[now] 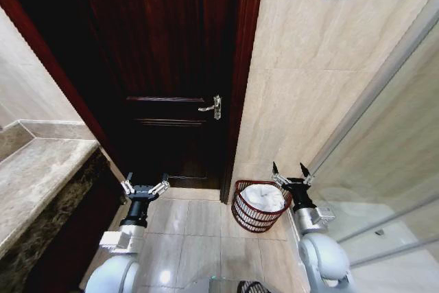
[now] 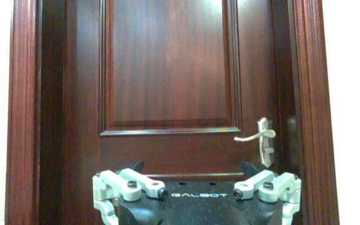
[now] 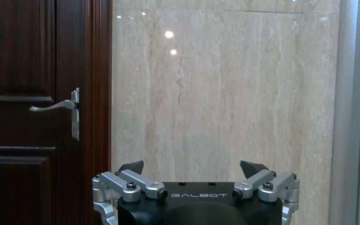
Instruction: Discard the used towel into the hamper.
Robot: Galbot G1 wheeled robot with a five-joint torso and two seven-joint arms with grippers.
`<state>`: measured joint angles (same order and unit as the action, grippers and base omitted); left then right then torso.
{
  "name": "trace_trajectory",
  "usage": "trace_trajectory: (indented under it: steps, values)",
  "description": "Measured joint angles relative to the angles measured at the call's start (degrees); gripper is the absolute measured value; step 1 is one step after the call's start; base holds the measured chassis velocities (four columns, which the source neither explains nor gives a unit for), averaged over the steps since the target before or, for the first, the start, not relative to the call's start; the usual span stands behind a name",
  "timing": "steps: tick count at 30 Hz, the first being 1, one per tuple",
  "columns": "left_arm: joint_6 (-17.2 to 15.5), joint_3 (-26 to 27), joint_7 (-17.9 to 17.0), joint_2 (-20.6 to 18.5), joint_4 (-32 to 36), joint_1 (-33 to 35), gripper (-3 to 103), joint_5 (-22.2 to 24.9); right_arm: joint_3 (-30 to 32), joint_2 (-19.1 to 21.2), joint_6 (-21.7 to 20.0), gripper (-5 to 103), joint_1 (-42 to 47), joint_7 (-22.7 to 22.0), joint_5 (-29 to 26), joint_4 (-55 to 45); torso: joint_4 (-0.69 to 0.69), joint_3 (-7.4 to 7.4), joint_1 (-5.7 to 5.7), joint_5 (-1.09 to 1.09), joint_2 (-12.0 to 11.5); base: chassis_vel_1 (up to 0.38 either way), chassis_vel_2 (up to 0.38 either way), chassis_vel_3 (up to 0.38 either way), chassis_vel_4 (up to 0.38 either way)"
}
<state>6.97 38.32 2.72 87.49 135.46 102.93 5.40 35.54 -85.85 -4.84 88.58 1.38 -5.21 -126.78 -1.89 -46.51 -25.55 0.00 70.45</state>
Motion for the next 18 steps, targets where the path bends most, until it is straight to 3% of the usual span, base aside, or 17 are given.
trace_trajectory:
  steps: [10, 18]
  values:
    - [-0.1, 0.1, 0.0, -0.2, -0.4, -0.2, 100, 0.3, -0.3, -0.1, -0.3, 100, -0.4, -0.1, 0.0, 0.0, 0.00, -1.13, -0.92, 0.00, 2.0, 0.000, 0.000, 0.000, 0.000]
    - [1.1, 0.1, 0.0, -0.1, -1.2, -0.2, 100, 0.8, -0.2, 0.1, -0.9, 100, -0.3, -0.2, 0.0, 0.1, 0.00, -1.31, -1.03, 0.00, 2.3, 0.000, 0.000, 0.000, 0.000]
